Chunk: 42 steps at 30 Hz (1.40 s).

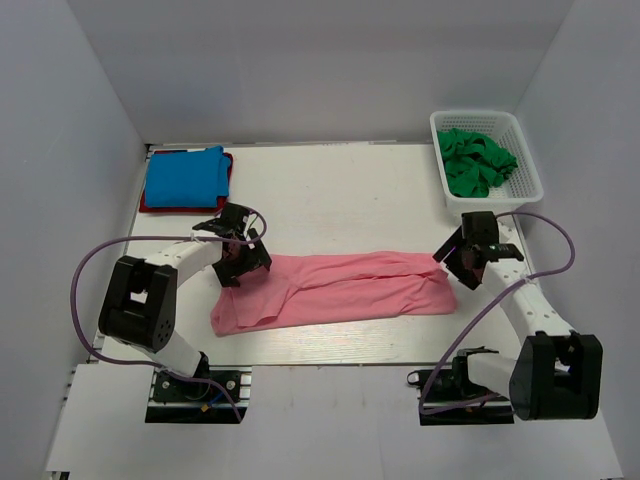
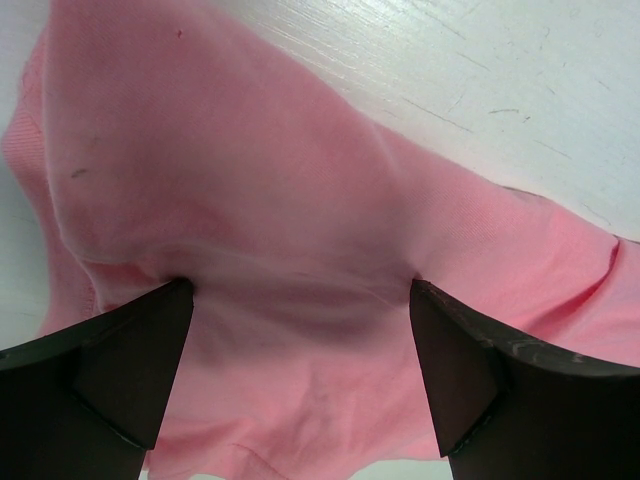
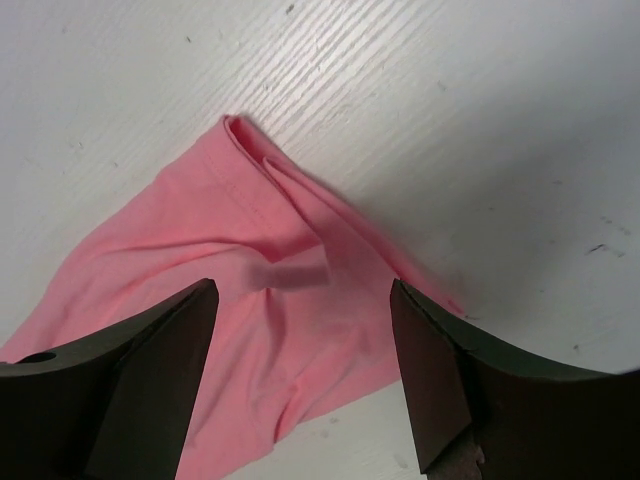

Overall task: Fold and stack the t-shirts
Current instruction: Fold the other side of the tshirt into a rectangle

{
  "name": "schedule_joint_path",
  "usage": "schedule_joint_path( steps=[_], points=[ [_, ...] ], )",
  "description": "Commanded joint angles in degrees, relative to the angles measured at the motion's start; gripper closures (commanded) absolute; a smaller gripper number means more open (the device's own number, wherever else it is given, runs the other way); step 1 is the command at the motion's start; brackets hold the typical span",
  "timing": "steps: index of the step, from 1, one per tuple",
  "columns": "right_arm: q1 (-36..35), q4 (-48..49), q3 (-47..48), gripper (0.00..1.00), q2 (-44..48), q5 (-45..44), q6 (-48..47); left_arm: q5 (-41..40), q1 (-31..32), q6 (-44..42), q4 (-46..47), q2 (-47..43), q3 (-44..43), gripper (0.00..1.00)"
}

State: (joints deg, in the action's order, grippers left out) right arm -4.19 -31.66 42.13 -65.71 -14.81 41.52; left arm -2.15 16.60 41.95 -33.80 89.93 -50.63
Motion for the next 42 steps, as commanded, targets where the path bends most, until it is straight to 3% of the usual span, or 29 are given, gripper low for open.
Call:
schedule_joint_path(
  steps=[1, 8, 13, 16, 20, 21, 22, 23, 26, 34, 42],
  points=[
    [1.5, -0.5, 1.1, 0.25, -2.9, 9.0, 4.0, -2.2, -0.9, -1.3, 0.1, 0.3, 1.5, 0.00],
    [3.0, 4.1, -0.4, 0.26, -5.7, 13.3, 7.4, -1.0, -0.9, -1.3, 0.1, -0.8, 2.6, 0.00],
    [3.5, 6.3, -2.6, 0.38, -7.3, 13.9, 7.6, 0.2, -0.9, -1.3, 0.7, -0.8, 2.6, 0.00],
    [3.4, 6.3, -3.2, 0.40, -8.5, 14.2, 8.0, 0.7, -0.9, -1.9, 0.7, -0.8, 2.6, 0.00],
    [5.7, 7.7, -4.8, 0.58, -7.9, 14.2, 8.5, 0.7, -0.9, -1.9, 0.7, -1.3, 2.6, 0.00],
    [5.8, 8.0, -4.7, 0.83, -7.2, 14.0, 8.6, 0.7, -0.9, -1.9, 0.7, -1.3, 2.6, 0.00],
    [5.7, 8.2, -4.8, 0.95, -6.9, 13.8, 8.6, 0.7, -0.9, -1.9, 0.7, -1.3, 2.6, 0.00],
    [5.8, 8.1, -4.3, 1.00, -6.3, 13.1, 8.6, 1.3, -0.9, -1.9, 0.7, -1.3, 2.6, 0.00],
    [5.7, 7.8, -1.6, 1.00, -5.1, 11.7, 6.5, 1.3, -0.9, -1.9, 1.2, -1.3, 2.6, 0.00],
    [5.2, 8.8, 6.6, 1.00, -5.8, 11.4, -9.9, 1.9, -0.9, -1.9, 1.7, -0.7, 3.1, 0.00],
    [5.3, 14.1, -2.6, 0.98, -2.8, 13.1, -13.7, 1.4, -0.9, -1.9, 0.7, -0.2, 3.1, 0.00]
  ],
)
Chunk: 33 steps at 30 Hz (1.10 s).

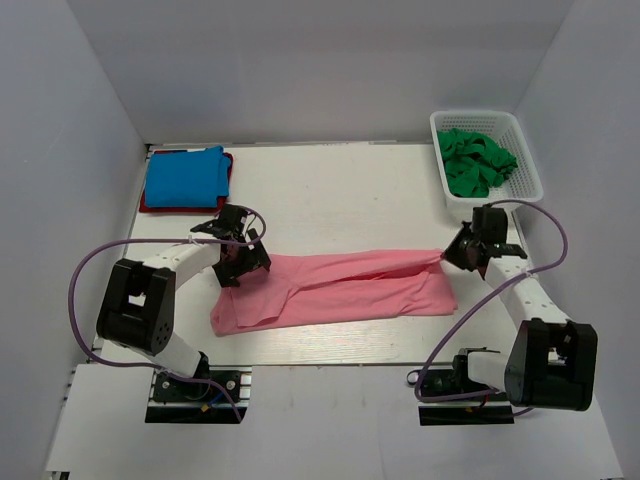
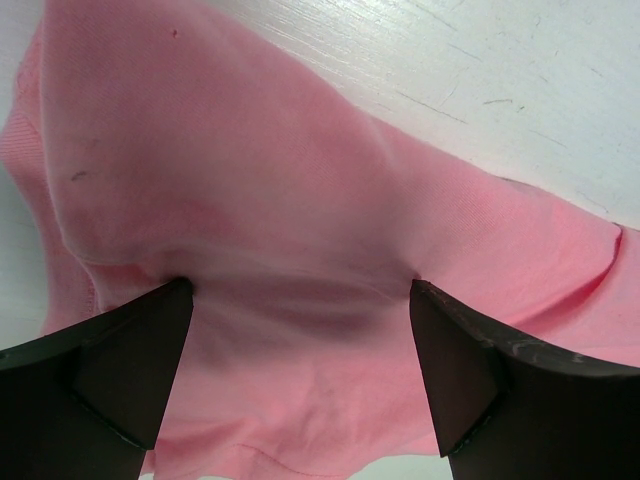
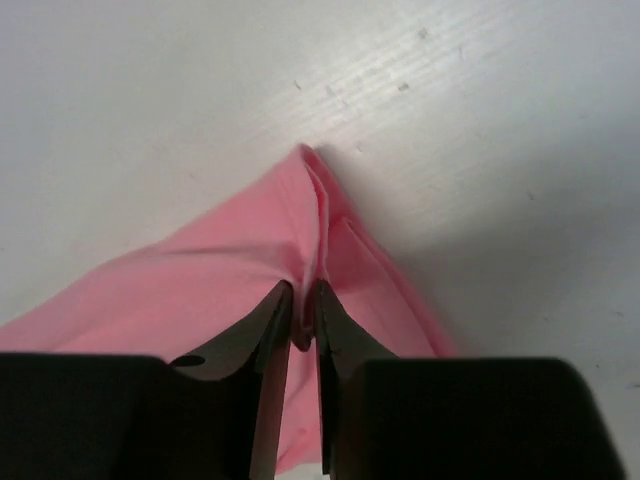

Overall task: Fold and stack the t-shirts
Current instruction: Fold the other side of the tshirt into a rectangle, then rotate the tshirt 85 degrees

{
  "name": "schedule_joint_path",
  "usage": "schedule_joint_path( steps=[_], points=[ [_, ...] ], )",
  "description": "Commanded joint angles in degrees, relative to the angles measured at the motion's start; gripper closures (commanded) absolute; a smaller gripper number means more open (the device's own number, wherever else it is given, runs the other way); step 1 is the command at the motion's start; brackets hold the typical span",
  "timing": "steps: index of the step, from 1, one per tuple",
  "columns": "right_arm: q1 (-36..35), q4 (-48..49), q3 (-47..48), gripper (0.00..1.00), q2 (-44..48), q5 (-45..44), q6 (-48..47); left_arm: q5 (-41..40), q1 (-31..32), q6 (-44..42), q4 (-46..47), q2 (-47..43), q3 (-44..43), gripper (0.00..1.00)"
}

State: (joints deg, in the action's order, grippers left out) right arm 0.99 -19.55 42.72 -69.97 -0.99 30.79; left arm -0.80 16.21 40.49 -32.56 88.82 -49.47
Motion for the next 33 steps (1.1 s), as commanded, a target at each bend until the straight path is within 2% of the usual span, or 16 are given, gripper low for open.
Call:
schedule_joint_path(
  steps=[1, 3, 4, 5, 10, 14, 18, 20, 21, 22, 23, 26, 29, 30, 32, 33],
  points=[
    [0.1, 2.8, -5.8, 0.74, 1.6, -1.3, -2.7, 0.0, -0.5, -0.4, -0.6, 0.9, 1.9, 0.00],
    [0.3, 2.8, -6.9, 0.55, 1.5, -4.7, -2.4, 0.0, -0.5, -0.4, -0.6, 0.9, 1.9, 0.00],
    [0.4, 1.7, -7.3, 0.41, 1.2, -6.0, -2.0, 0.0, -0.5, -0.4, -1.3, 0.9, 1.9, 0.00],
    [0.4, 1.4, -7.0, 0.37, 1.3, -7.6, -2.1, -0.6, -0.5, -0.4, -1.3, 0.9, 1.9, 0.00],
    [0.2, -1.1, -4.3, 0.32, 5.1, -12.7, -2.1, -1.2, -0.5, -0.4, -2.5, 0.9, 1.3, 0.00],
    [0.1, -1.0, -1.6, 0.28, 7.5, -9.3, -4.7, -1.8, -0.5, -0.4, -2.5, 0.9, 0.1, 0.00],
    [-0.4, 3.7, -1.9, 0.24, 6.1, 3.4, -9.0, -1.8, -0.5, -1.0, -2.5, 2.1, -1.2, 0.00],
    [-0.8, 9.3, -3.8, 0.23, 4.3, 15.0, -9.3, -1.1, -0.5, -1.5, -2.0, 4.3, -3.2, 0.00],
    [-0.8, 11.0, -4.8, 0.23, 3.1, 15.1, -9.2, -1.1, -0.5, -1.6, -1.5, 5.0, -4.0, 0.00],
    [-3.1, 13.8, -5.4, 0.23, 2.2, 19.8, -9.3, -1.1, -0.5, -1.6, -0.9, 7.0, -5.0, 0.00],
    [-3.4, 15.8, -5.8, 0.21, 1.3, 20.8, -8.8, -1.1, -0.5, -2.1, -0.9, 8.1, -6.1, 0.00],
    [-4.6, 16.3, -6.8, 0.17, -3.1, 21.5, -9.3, -0.4, -0.5, -5.9, 1.8, 14.6, -12.1, 0.00],
    [-5.1, 14.6, -8.3, 0.17, -6.0, 19.9, -11.2, -1.0, -0.5, -7.7, 0.9, 22.6, -24.3, 0.00],
    [-5.4, 14.3, -9.0, 0.12, -6.3, 19.7, -11.7, -1.0, 0.1, -8.3, 1.4, 28.4, -30.9, 0.00],
    [-6.8, 13.8, -10.6, 0.10, -7.8, 18.9, -11.1, 2.9, 0.8, -11.0, 2.9, 34.4, -37.7, 0.00],
    [-7.4, 13.9, -11.3, 0.10, -8.2, 19.5, -10.1, 4.9, 0.8, -11.7, 2.9, 37.5, -45.8, 0.00]
  ],
)
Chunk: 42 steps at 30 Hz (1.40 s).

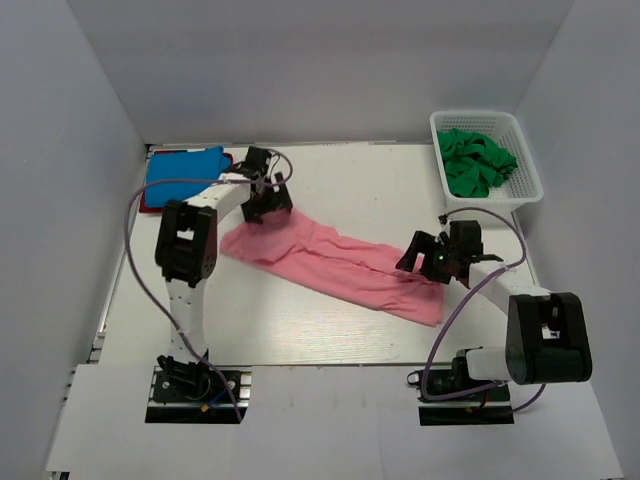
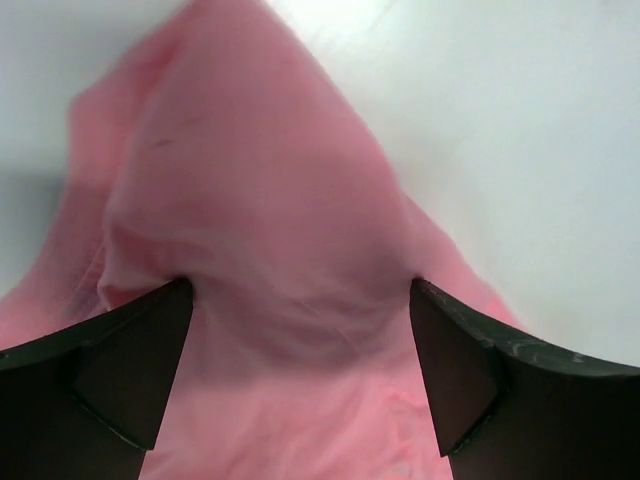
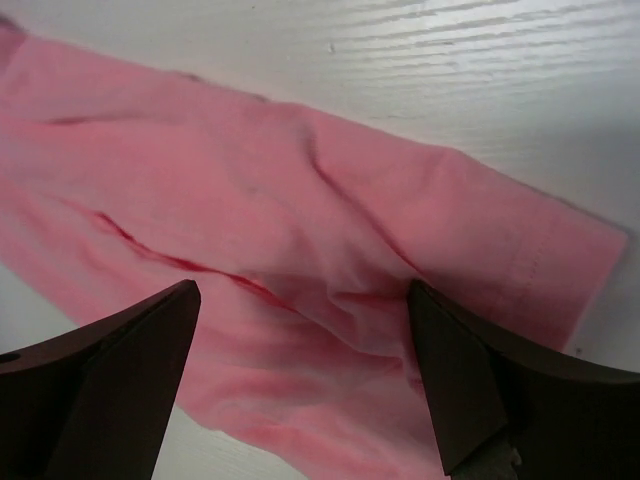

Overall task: Fold and stack the t-shirts
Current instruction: Rotate the tshirt 85 degrees, then grab the bottom of the folded rectangular tshirt with both arms

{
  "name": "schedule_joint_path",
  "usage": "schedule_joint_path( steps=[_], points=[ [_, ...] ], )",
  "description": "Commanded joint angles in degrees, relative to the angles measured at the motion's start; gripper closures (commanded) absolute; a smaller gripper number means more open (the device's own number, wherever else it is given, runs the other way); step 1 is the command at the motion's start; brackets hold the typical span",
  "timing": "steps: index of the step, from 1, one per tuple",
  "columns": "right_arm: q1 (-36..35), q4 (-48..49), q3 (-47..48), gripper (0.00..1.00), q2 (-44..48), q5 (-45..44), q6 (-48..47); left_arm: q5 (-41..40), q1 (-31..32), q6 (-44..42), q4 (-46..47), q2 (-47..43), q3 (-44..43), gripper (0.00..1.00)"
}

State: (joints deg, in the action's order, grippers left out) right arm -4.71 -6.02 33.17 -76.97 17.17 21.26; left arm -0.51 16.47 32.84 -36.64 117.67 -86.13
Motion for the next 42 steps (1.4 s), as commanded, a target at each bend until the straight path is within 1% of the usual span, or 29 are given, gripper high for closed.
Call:
schedule_joint_path(
  steps=[1, 2, 3, 4, 5, 6, 7, 9, 10, 11, 12, 14, 17, 21, 22, 24, 25, 27, 29, 30, 32, 33, 36, 37, 38, 39, 40, 41, 42],
  points=[
    [-4.1, 0.5, -4.1, 0.10, -1.5, 2.3, 0.3, 6.6, 0.5, -4.0, 7.0, 15.4, -13.8, 0.00],
    [-5.3, 0.2, -4.9, 0.10, -1.3, 4.9, 0.6, 8.8, 0.5, -4.0, 6.2, 19.1, -24.2, 0.00],
    [-6.5, -0.3, -5.7, 0.10, -0.7, 5.5, 1.6, 10.1, 0.5, -4.0, 4.5, 22.9, -30.0, 0.00],
    [-11.3, -5.2, -5.9, 0.10, 2.1, 6.0, 1.1, 12.4, 0.5, -4.6, 4.5, 26.9, -36.0, 0.00],
    [-13.3, -7.3, -5.7, 0.10, 3.2, 6.2, -0.4, 18.4, 0.5, -3.8, 4.5, 35.4, -48.0, 0.00],
    [-15.1, -9.2, -5.6, 0.10, 4.1, 7.3, -1.3, 21.0, 0.5, -1.3, 6.8, 39.6, -53.7, 0.00],
    [-21.5, -16.3, -3.7, 0.10, 4.3, 13.6, -3.7, 28.1, -0.2, 5.8, 11.0, 45.0, -58.6, 0.00],
    [-26.5, -21.1, -1.3, 0.10, 2.7, 10.9, -3.2, 33.9, -0.2, 15.0, 23.0, 46.2, -56.4, 0.00],
    [-32.8, -25.4, 0.0, 0.10, 3.1, 9.5, -3.2, 35.5, -0.2, 18.2, 34.4, 47.4, -54.7, 0.00],
    [-34.1, -25.4, 2.9, 0.10, 5.8, 8.7, -6.0, 34.7, 0.7, 20.1, 36.3, 48.3, -56.0, 0.00],
    [-36.5, -22.7, 3.7, 0.10, 6.6, 12.6, -7.1, 34.7, 1.4, 20.1, 37.8, 49.1, -57.6, 0.00],
    [-37.4, -19.3, 5.7, 0.10, 8.9, 15.6, -7.4, 33.8, 3.2, 20.1, 41.3, 49.9, -58.5, 0.00],
    [-38.4, -18.7, 8.1, 0.10, 10.3, 13.4, -8.5, 30.5, 3.8, 17.7, 43.4, 45.6, -54.7, 0.00],
    [-38.5, -16.8, 6.5, 0.10, 13.2, 13.0, -7.3, 29.6, 3.8, 14.5, 44.6, 43.3, -55.2, 0.00],
    [-38.6, -17.1, 6.7, 0.10, 13.9, 9.0, -7.0, 30.2, 3.8, 13.7, 45.6, 42.7, -55.8, 0.00],
    [-38.2, -18.3, 7.8, 0.10, 16.1, 5.6, -5.6, 31.0, 4.4, 11.9, 46.1, 41.0, -56.3, 0.00],
    [-38.3, -18.7, 8.1, 0.10, 16.6, -2.9, -4.7, 30.4, 5.0, 9.7, 45.5, 38.6, -57.7, 0.00],
    [-38.0, -19.7, 8.1, 0.10, 18.3, -9.0, -0.1, 29.0, 5.0, 7.2, 43.2, 35.2, -57.7, 0.00],
    [-37.8, -21.1, 8.2, 0.10, 19.1, -19.4, 5.0, 26.7, 5.0, 2.5, 39.9, 28.6, -57.1, 0.00],
    [-37.6, -21.8, 8.1, 0.10, 20.4, -21.2, 5.8, 24.0, 5.0, 0.8, 38.8, 26.4, -56.4, 0.00],
    [-37.3, -22.4, 7.6, 0.10, 19.9, -21.8, 9.2, 22.6, 5.0, -4.3, 36.6, 22.0, -55.9, 0.00],
    [-37.0, -22.5, 7.4, 0.10, 19.8, -22.5, 10.4, 22.6, 5.0, -5.7, 34.0, 17.6, -54.9, 0.00],
    [-36.7, -23.6, 6.2, 0.10, 19.2, -22.2, 14.0, 25.0, 5.0, -8.7, 28.5, 9.5, -47.5, 0.00],
    [-36.7, -24.6, 5.6, 0.10, 18.9, -22.4, 15.1, 26.1, 5.0, -8.7, 27.6, 3.2, -40.5, 0.00],
    [-36.7, -25.7, 5.2, 0.10, 18.7, -22.5, 15.6, 27.9, 5.0, -9.2, 27.1, -0.2, -36.3, 0.00],
    [-36.5, -26.3, 4.9, 0.10, 18.6, -22.5, 16.4, 27.9, 5.0, -9.2, 26.4, -3.6, -26.9, 0.00],
    [-36.5, -26.4, 3.8, 0.10, 18.7, -22.3, 16.6, 28.7, 5.5, -8.6, 25.8, -7.1, -21.8, 0.00],
    [-36.3, -26.1, 2.6, 0.16, 18.7, -21.6, 16.5, 28.7, 6.0, -7.1, 25.7, -14.1, -16.4, 0.00],
    [-36.5, -25.9, 1.6, 0.19, 18.7, -21.1, 16.5, 28.7, 6.0, -6.5, 27.9, -17.7, -5.3, 0.00]
  ],
)
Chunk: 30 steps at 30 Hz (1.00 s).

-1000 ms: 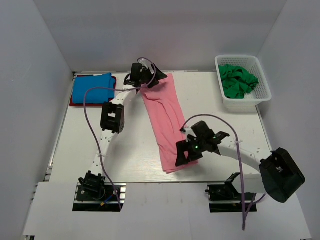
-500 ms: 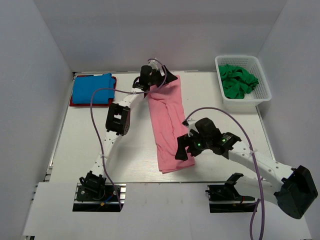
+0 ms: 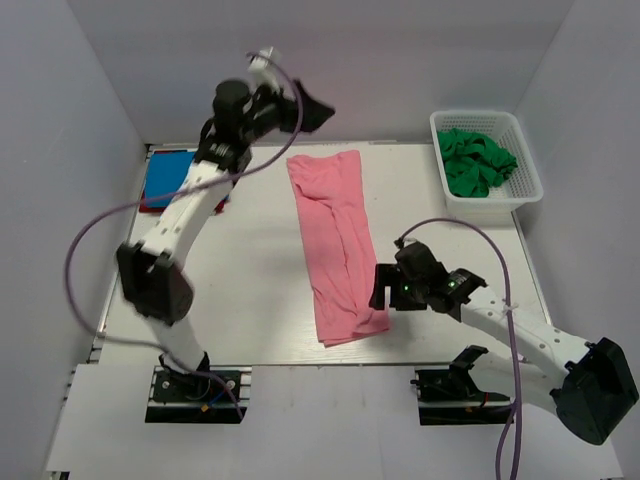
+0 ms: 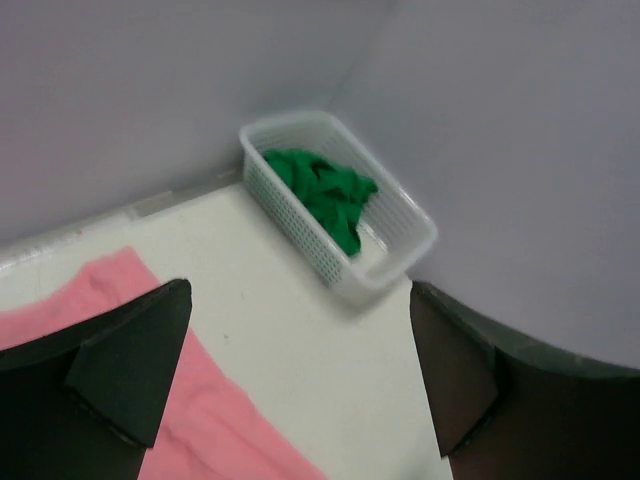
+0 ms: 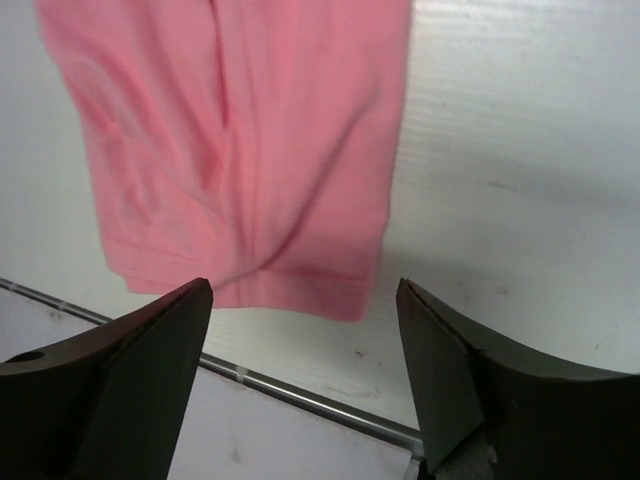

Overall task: Fold and stack the t-shirts
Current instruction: Grab the bottom of the folded rectangular tshirt with both arms

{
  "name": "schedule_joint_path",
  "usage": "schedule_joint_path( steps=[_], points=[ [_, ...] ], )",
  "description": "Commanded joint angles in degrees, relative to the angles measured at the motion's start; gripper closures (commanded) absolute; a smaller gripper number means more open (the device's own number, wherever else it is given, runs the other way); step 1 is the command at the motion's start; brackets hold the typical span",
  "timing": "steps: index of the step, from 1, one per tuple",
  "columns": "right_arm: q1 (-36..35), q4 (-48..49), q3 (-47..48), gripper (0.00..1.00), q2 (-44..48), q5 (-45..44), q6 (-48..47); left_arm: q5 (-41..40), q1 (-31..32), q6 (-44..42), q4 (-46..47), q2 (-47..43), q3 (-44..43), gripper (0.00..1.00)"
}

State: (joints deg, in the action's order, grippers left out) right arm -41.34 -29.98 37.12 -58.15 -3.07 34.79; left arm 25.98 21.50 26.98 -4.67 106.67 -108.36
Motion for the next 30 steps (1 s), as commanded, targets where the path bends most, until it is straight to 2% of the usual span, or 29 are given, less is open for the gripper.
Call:
schedule_joint_path(
  steps=[1, 2, 4, 5, 7, 8, 11, 14, 15, 18, 19, 20, 24, 30],
  points=[
    [0.1, -1.8, -2.6, 0.21, -0.5, 0.3, 2.7, 2.2, 1.9, -0.1, -3.3, -10.2, 22.3, 0.00],
    [0.1, -1.9, -2.6, 0.26, -1.0, 0.7, 1.4, 0.8, 2.4, 1.2, -3.2, -16.4, 31.2, 0.00],
    [0.0, -1.4, -3.0, 0.27, -2.1, 2.5, 0.2, -1.3, 3.2, 3.2, -7.3, -22.0, 38.3, 0.00],
    [0.0, -1.2, -3.3, 0.27, -3.1, 4.4, -1.3, -4.0, 3.9, 4.5, -8.7, -24.5, 44.5, 0.00],
    [0.0, -0.5, -3.5, 0.27, -4.2, 6.6, -2.4, -3.4, 4.9, 7.2, -10.8, -31.3, 50.5, 0.00],
    [0.0, -0.3, -3.5, 0.27, -4.8, 7.2, -2.5, -2.3, 5.9, 8.2, -11.8, -33.0, 55.0, 0.00],
    [-0.1, 1.0, -4.0, 0.31, -7.9, 9.6, -3.4, 0.5, 8.5, 11.2, -16.8, -37.7, 61.0, 0.00],
    [0.1, 0.9, -5.1, 0.48, -9.7, 9.4, -2.6, 1.7, 11.8, 12.0, -21.9, -39.0, 63.4, 0.00],
    [0.2, 1.8, -6.5, 0.64, -9.7, 8.9, -1.2, 1.7, 13.5, 12.0, -23.0, -39.6, 64.2, 0.00],
    [0.2, 1.2, -8.6, 0.83, -9.4, 5.8, 1.5, 2.3, 16.0, 11.3, -24.9, -37.6, 65.5, 0.00],
    [0.1, 1.7, -9.3, 0.95, -8.5, 6.5, 1.7, 2.8, 18.0, 11.3, -24.9, -36.5, 65.5, 0.00],
    [0.3, 2.2, -9.7, 1.00, -7.8, 7.5, 1.9, 3.5, 19.1, 10.3, -24.3, -35.1, 65.5, 0.00],
    [0.5, 5.9, -12.5, 1.00, -5.4, 10.2, 2.0, 3.5, 24.2, 6.2, -25.9, -28.3, 64.0, 0.01],
    [0.8, 4.8, -12.6, 1.00, -2.7, 8.6, 1.6, 0.6, 30.4, 3.0, -28.9, -22.5, 60.9, 0.08]
  ],
)
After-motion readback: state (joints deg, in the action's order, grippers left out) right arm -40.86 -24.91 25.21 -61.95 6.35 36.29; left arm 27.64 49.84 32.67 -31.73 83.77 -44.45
